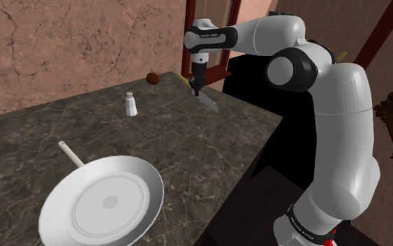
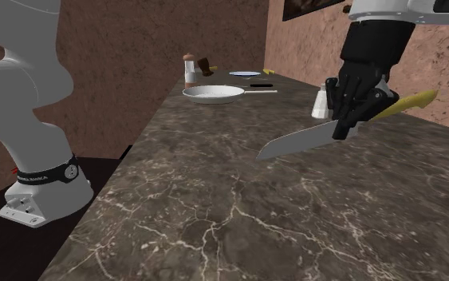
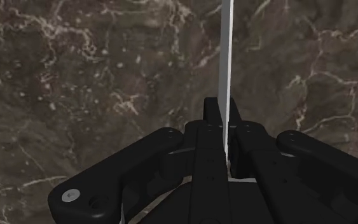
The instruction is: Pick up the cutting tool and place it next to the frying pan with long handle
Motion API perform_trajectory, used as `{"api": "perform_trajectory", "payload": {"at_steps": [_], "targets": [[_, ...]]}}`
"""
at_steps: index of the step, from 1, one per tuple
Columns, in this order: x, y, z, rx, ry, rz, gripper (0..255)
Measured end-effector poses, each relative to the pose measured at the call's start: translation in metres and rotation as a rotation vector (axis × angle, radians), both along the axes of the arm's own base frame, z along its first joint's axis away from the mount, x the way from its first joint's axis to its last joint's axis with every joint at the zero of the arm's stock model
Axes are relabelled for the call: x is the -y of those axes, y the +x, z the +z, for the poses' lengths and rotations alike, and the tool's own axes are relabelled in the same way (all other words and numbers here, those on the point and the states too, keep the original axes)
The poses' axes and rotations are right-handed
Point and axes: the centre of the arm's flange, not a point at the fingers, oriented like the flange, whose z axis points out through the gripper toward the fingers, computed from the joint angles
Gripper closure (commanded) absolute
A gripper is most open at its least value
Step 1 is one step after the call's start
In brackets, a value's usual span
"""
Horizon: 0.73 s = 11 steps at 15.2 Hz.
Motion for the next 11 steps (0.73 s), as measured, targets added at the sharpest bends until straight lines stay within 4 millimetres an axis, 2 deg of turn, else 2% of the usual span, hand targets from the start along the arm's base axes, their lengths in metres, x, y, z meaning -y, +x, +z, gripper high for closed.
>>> {"api": "perform_trajectory", "payload": {"at_steps": [11], "targets": [[0.001, 0.001, 0.058, 0.0, 0.0, 0.0, 255]]}}
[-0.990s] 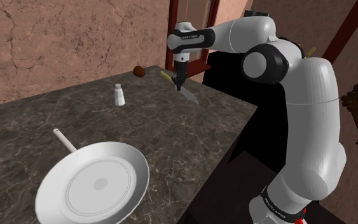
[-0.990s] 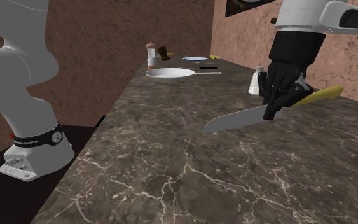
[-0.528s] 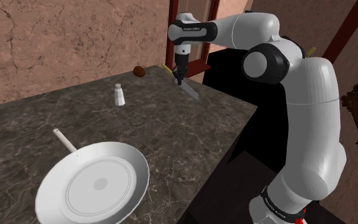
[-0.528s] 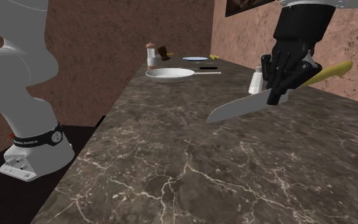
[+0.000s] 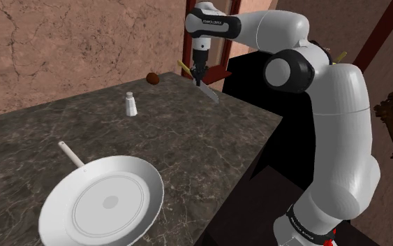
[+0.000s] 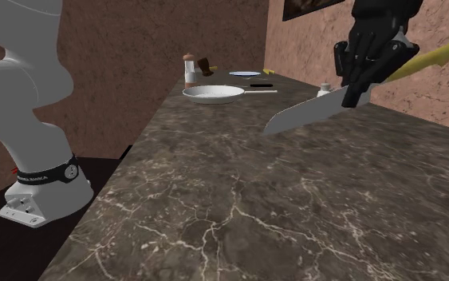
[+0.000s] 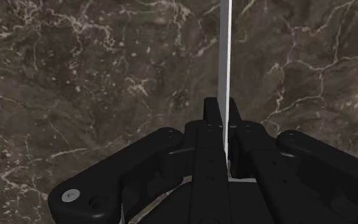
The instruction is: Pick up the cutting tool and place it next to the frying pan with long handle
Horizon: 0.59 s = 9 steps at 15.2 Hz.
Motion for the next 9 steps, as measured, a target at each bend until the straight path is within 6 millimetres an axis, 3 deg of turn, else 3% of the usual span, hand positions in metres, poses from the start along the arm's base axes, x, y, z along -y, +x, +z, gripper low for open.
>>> {"api": "perform_trajectory", "payload": {"at_steps": [4, 9], "targets": [[-0.025, -0.03, 0.005, -0.001, 0.0, 0.0, 255], [-0.063, -0.082, 0.005, -0.001, 0.001, 0.001, 255]]}}
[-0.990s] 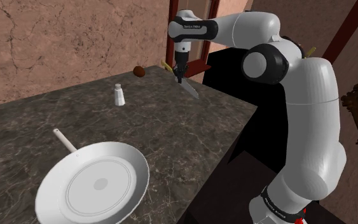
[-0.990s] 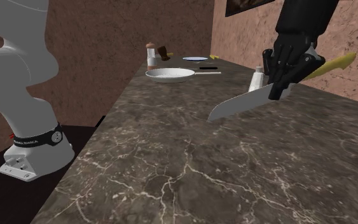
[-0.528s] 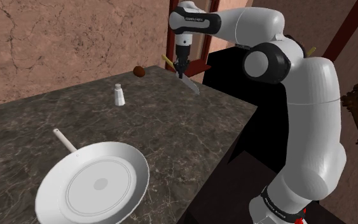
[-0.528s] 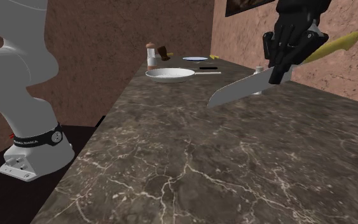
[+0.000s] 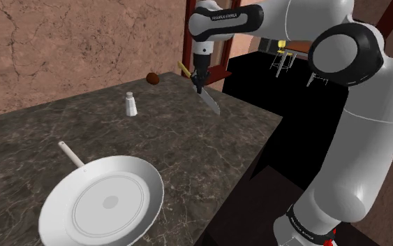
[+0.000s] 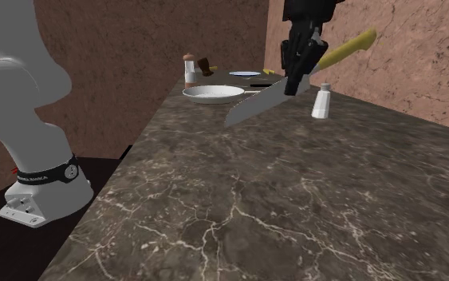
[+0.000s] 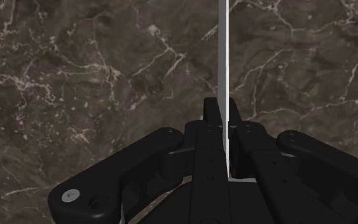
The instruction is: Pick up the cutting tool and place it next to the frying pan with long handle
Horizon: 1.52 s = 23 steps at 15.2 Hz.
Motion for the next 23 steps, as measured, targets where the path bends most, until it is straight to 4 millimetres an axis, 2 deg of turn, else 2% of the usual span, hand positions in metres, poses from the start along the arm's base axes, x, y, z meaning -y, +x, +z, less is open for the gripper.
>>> {"api": "perform_trajectory", "payload": {"at_steps": [5, 13, 17, 23], "targets": [[-0.041, -0.058, -0.001, 0.0, 0.0, 0.0, 255], [-0.105, -0.136, 0.001, 0.001, 0.0, 0.001, 255], [-0.137, -0.186, 0.001, 0.0, 0.0, 0.001, 255], [-0.182, -0.245, 0.001, 0.0, 0.0, 0.001, 255]]}}
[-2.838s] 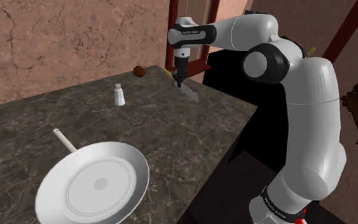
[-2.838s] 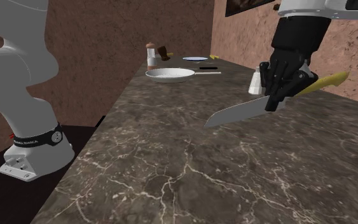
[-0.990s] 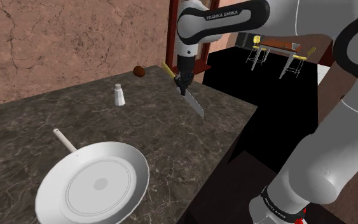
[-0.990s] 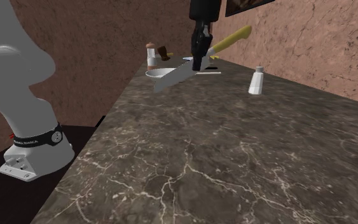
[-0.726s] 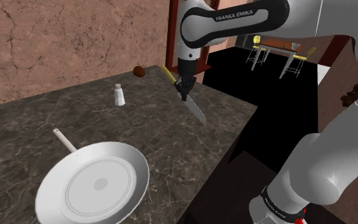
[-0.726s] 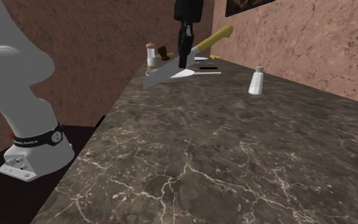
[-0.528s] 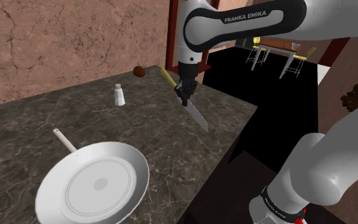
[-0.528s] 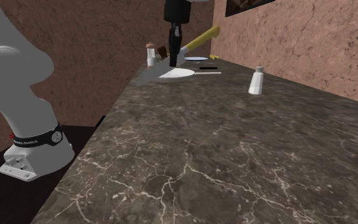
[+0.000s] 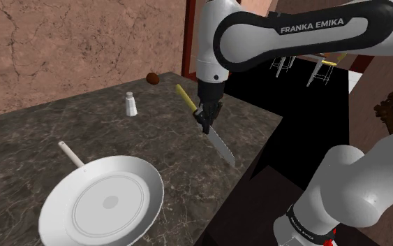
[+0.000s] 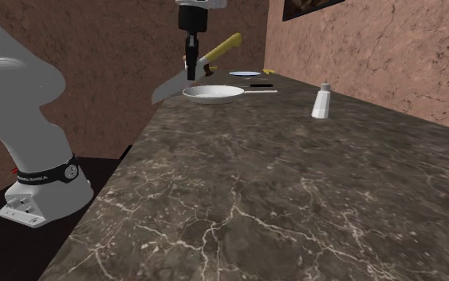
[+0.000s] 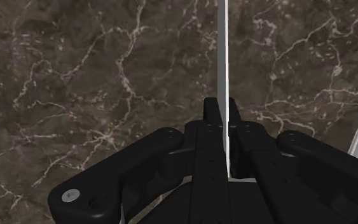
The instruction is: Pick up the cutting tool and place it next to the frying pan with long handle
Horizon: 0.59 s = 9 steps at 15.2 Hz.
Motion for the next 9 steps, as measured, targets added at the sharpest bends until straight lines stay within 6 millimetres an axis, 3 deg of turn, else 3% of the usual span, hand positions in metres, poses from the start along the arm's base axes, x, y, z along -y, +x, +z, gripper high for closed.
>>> {"api": "perform_trajectory", "payload": {"at_steps": [5, 9], "targets": [[-0.043, -0.054, 0.0, 0.0, 0.0, 0.0, 255], [-0.053, -0.069, -0.009, 0.0, -0.001, -0.001, 255]]}}
